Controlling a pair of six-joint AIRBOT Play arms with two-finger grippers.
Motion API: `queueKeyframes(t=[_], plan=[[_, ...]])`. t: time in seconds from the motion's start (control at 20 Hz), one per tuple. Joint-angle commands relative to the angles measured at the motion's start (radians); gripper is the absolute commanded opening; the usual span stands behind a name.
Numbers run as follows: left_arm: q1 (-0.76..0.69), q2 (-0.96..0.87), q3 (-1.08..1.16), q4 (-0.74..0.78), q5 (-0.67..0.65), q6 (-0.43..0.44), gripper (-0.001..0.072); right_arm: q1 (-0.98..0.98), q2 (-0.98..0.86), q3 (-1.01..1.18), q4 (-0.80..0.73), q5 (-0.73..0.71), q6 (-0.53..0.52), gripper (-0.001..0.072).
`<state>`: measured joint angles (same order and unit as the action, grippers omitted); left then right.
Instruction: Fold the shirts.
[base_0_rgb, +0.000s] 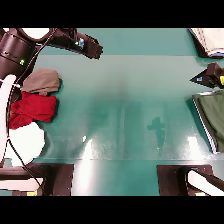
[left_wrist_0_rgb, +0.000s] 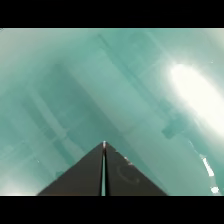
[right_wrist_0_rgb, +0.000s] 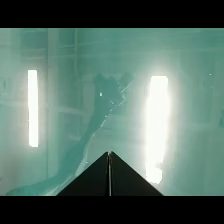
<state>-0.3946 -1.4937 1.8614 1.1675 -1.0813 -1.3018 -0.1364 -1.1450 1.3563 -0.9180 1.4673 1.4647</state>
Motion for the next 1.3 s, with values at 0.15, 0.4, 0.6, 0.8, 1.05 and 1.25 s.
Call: queueKeyframes(t=[0.15,0.4,0.6,0.8,1.05,1.25], plan=[[0.001,0.000,0.000,0.000,0.000,0.000,0.0032,0.002,0.000,0.001,0.002,0.000,0.000,0.0013],[0.001,0.000,0.000,0.000,0.000,0.000,0.0032,0.002,0.000,0.001,0.002,0.007,0.001,0.0013],[0.001,0.000,0.000,-0.029,0.055,-0.055,0.0032,0.002,0.000,0.001,0.002,0.029,0.000,0.0013],[0.027,0.018,0.000,0.114,-0.023,-0.027,0.0032,0.002,0.000,0.001,0.002,0.028,0.000,0.0013],[0.307,0.063,-0.001,0.273,-0.111,-0.134,0.0032,0.003,0.000,0.001,0.002,0.027,0.001,0.0013],[0.562,0.062,-0.131,0.271,-0.077,-0.144,0.0650,0.003,0.000,0.001,0.002,0.026,0.001,0.0013]])
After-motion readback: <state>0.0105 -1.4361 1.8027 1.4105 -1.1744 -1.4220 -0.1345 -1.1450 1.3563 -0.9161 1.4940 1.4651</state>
